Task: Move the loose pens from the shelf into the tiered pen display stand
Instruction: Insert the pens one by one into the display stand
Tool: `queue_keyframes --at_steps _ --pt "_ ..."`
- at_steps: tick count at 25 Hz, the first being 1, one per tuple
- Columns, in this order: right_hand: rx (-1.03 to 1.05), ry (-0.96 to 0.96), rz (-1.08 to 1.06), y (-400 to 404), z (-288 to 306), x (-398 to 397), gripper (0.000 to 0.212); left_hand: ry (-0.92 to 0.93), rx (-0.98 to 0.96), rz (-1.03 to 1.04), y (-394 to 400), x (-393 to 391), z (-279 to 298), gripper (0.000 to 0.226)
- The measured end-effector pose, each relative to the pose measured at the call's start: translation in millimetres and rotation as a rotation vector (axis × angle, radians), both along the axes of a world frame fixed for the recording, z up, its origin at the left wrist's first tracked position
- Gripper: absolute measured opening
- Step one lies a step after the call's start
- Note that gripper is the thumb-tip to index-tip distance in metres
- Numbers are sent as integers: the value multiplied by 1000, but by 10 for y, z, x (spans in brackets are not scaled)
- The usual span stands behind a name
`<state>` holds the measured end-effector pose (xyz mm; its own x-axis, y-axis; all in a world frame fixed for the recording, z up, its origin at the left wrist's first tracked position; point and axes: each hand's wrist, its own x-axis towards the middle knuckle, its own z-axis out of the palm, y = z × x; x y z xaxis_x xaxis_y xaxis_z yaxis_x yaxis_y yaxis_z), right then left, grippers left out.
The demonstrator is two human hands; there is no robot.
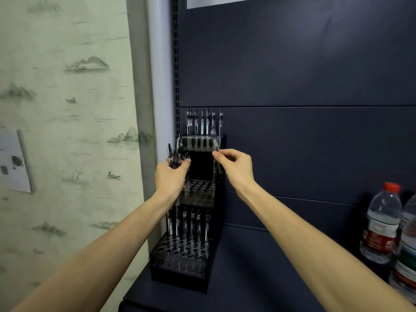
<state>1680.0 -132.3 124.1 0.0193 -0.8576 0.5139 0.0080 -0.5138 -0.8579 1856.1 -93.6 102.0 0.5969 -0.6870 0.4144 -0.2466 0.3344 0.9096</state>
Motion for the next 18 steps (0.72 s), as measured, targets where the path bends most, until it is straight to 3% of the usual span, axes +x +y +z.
queue_keyframes --at_steps 11,18 --pt "-42 190 -264 52 -157 31 19 1 19 -10 -9 99 -173 28" --pt "-70 381 -287 103 -180 37 27 -1 31 -20 40 95 -265 27"
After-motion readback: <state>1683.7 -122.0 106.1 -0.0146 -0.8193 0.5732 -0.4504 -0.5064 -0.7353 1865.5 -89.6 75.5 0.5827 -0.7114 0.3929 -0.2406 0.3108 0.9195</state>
